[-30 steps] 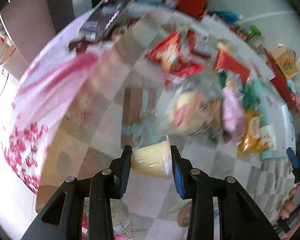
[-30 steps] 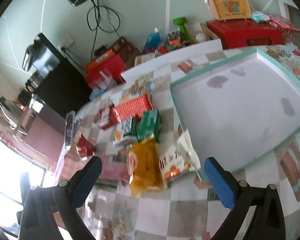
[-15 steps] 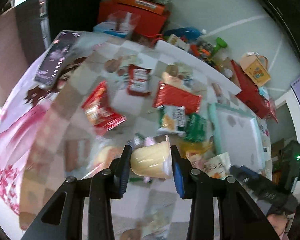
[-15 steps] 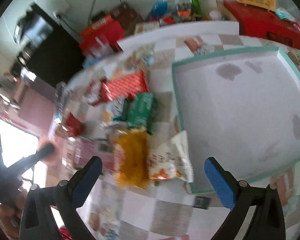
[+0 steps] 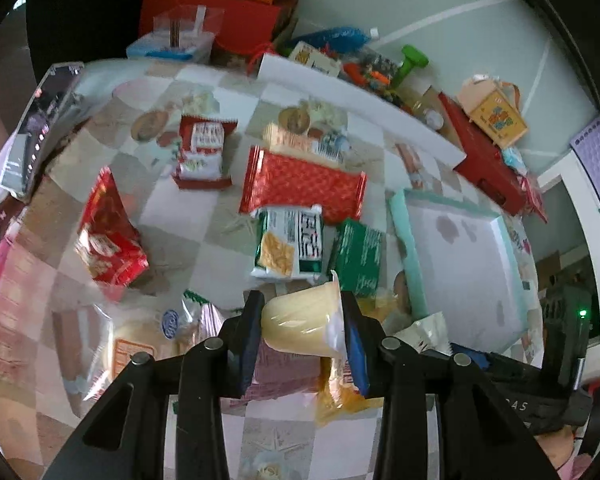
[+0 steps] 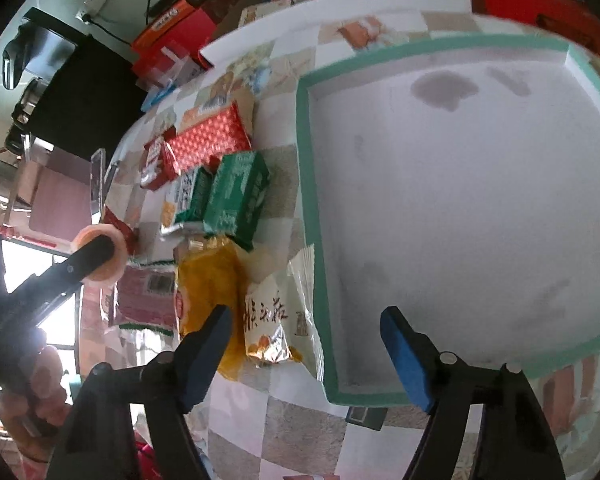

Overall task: Organize snacks
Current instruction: 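Carry the cake cup over the tray with the left tool while the right tool grasps the white snack packet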

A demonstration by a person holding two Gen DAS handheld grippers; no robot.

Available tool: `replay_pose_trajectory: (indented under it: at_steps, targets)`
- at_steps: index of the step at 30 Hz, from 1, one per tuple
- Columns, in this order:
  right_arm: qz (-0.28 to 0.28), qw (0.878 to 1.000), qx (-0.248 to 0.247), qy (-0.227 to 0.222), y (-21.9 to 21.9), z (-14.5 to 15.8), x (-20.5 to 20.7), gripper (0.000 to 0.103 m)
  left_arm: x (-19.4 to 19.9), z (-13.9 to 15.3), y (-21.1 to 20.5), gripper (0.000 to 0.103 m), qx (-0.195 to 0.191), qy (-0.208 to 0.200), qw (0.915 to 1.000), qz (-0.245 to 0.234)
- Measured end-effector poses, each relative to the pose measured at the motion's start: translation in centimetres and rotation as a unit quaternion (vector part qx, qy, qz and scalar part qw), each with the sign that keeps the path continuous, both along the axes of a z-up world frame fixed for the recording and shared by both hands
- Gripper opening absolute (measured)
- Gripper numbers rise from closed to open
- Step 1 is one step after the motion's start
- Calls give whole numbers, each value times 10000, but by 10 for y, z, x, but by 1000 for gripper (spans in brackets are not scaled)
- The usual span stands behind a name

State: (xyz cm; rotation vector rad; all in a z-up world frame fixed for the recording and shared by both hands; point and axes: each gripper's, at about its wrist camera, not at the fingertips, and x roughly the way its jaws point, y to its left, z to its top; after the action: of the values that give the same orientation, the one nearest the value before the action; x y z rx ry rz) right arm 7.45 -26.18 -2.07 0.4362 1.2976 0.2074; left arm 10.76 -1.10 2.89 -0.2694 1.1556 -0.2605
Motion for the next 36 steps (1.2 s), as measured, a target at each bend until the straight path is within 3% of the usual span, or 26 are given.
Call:
replay_pose_trajectory:
  at_steps: [7, 15, 21, 30, 36]
  targets:
    - [507, 9985, -81, -179, 23, 14, -2, 63, 4, -8, 6, 39, 3, 34, 10000, -8]
    - [1051, 9929, -117, -539, 55, 41, -4, 63, 5, -6, 17, 39, 0, 2, 9999, 122]
    - [1008, 9935, -291, -443, 57, 28, 1, 61, 4, -5, 20, 39, -57, -10, 9999, 136]
    - [1009, 9923, -566, -448, 58, 21, 1, 20, 6, -7, 23, 39, -88, 31, 9998, 191]
    - [1093, 9894, -781, -557, 62, 27, -2, 17, 6, -9, 25, 39, -79, 57, 9997, 218]
